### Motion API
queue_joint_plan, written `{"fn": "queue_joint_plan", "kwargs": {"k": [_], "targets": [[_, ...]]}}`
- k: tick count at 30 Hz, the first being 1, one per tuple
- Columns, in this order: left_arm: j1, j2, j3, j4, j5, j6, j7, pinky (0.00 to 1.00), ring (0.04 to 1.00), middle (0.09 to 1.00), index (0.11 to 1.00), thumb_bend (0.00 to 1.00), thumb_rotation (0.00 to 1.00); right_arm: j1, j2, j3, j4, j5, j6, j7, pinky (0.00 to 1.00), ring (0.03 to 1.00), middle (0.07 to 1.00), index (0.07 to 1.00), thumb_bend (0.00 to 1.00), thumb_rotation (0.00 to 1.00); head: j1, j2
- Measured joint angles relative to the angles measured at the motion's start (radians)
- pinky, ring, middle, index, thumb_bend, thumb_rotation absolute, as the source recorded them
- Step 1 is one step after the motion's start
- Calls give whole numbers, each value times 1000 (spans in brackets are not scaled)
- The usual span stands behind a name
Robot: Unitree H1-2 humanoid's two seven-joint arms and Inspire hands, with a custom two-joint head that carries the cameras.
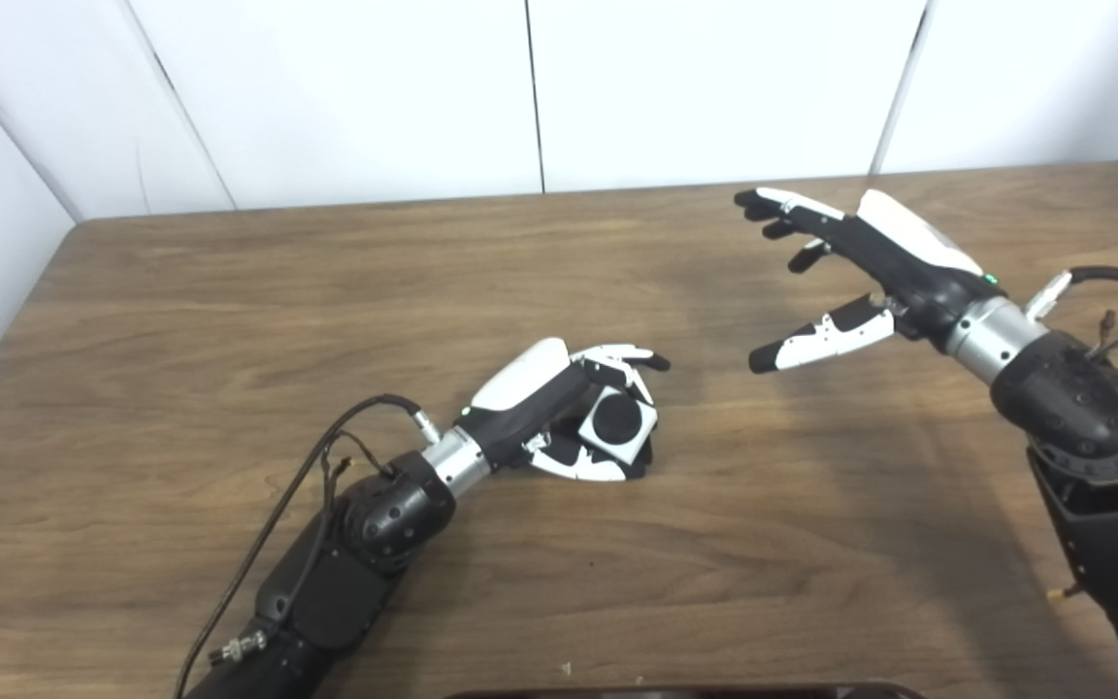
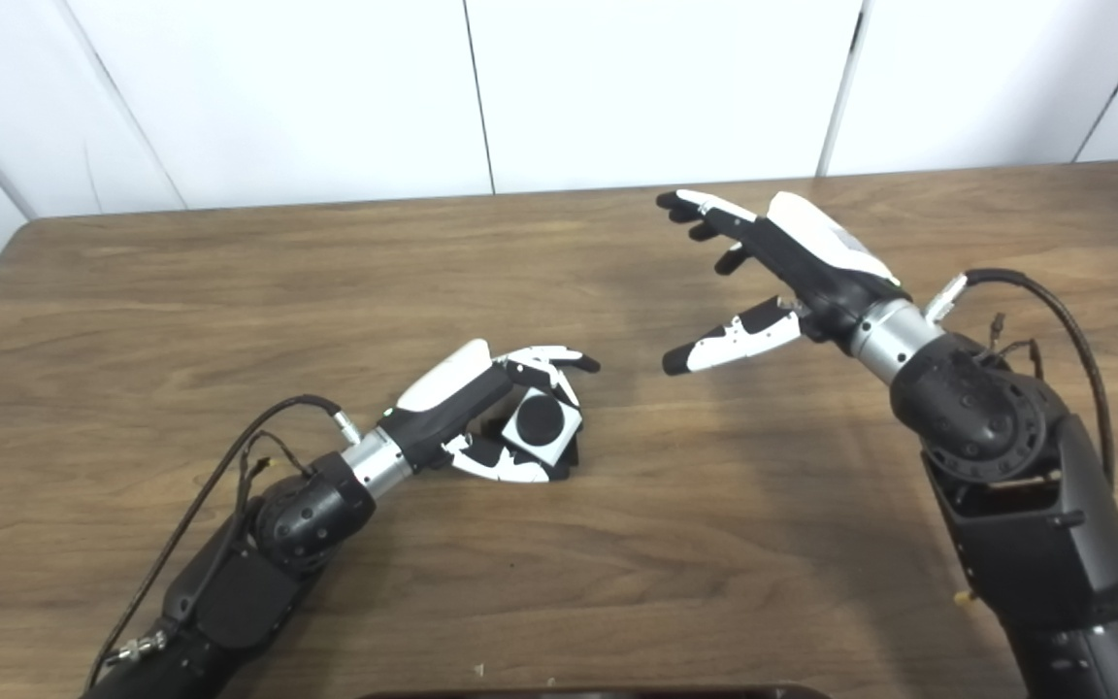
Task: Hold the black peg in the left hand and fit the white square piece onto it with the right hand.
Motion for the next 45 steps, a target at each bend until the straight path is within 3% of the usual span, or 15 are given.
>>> {"fn": "queue_joint_plan", "kwargs": {"k": [6,21,33,44,45], "targets": [[0,0,0,0,0,0,0,768,886,854,497,520,78,55,27,-8,0,17,0,-40,662,821,862,880,892,296,-5,-6],[2,1,6,0,0,0,3,764,876,851,497,520,78,229,178,-53,9,38,-13,-258,734,836,860,854,840,296,-32,-6],[3,0,5,0,0,0,9,736,868,846,496,520,78,303,297,-34,100,-38,-150,-495,712,792,830,808,760,216,-34,-9],[4,0,1,4,0,0,21,750,871,847,497,520,78,320,321,-27,114,-46,-160,-530,748,801,821,803,767,173,-38,-8],[4,0,1,4,0,0,22,749,871,847,547,660,131,323,323,-26,113,-45,-159,-530,748,801,822,802,768,176,-38,-8]]}}
